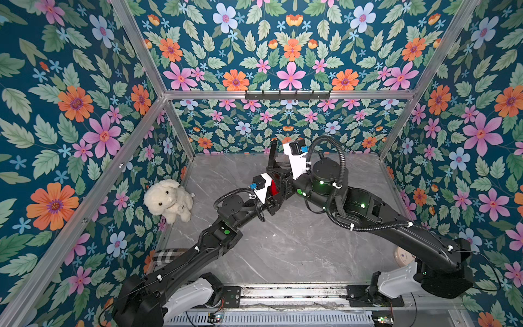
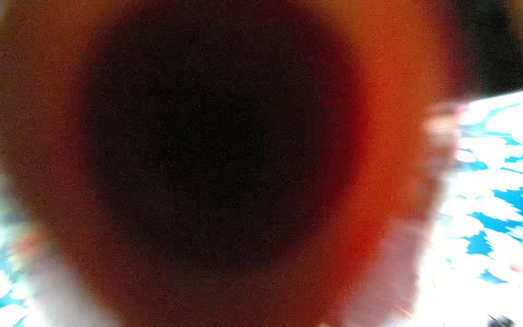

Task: Attach spray nozzles to spray bottles
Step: Screw the spray nozzle on the spray bottle.

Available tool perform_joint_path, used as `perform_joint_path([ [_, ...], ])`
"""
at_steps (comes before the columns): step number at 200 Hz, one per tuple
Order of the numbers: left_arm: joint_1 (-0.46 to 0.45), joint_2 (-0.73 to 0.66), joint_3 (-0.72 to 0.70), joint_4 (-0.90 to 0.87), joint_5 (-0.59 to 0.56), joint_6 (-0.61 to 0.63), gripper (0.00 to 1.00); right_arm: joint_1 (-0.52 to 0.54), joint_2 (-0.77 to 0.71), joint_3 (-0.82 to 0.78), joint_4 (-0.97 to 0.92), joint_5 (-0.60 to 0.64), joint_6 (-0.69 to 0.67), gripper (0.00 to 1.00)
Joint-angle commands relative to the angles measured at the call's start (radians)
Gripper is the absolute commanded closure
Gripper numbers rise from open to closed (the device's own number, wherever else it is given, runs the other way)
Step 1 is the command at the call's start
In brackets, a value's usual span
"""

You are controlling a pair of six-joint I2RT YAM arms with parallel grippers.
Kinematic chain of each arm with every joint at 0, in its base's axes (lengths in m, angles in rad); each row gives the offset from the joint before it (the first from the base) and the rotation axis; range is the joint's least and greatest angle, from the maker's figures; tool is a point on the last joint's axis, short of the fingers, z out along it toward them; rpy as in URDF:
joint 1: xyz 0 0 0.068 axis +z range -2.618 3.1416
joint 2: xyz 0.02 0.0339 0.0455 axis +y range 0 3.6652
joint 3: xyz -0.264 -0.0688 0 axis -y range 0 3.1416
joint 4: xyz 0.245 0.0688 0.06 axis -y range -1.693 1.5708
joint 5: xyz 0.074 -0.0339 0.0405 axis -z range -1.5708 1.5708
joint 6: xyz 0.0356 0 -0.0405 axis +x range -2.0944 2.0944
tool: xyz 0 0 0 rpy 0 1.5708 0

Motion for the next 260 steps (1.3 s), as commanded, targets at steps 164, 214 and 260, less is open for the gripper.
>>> perform_joint_path([
  [164, 0.018, -0.033, -0.014, 0.012, 0.269, 0.019, 1.0, -0.369, -0.377, -0.29, 0.072, -0.61, 0.004, 0.38],
  [214, 0.024, -0.026, 0.007, 0.003, 0.421, -0.013, 1.0, -0.535, -0.264, -0.197, 0.056, -0.739, 0.027, 0.42],
  [260, 0.025, -0.001, 0.022, -0.009, 0.453, -0.017, 1.0, -0.533, -0.121, -0.039, -0.082, -0.926, -0.046, 0.43],
])
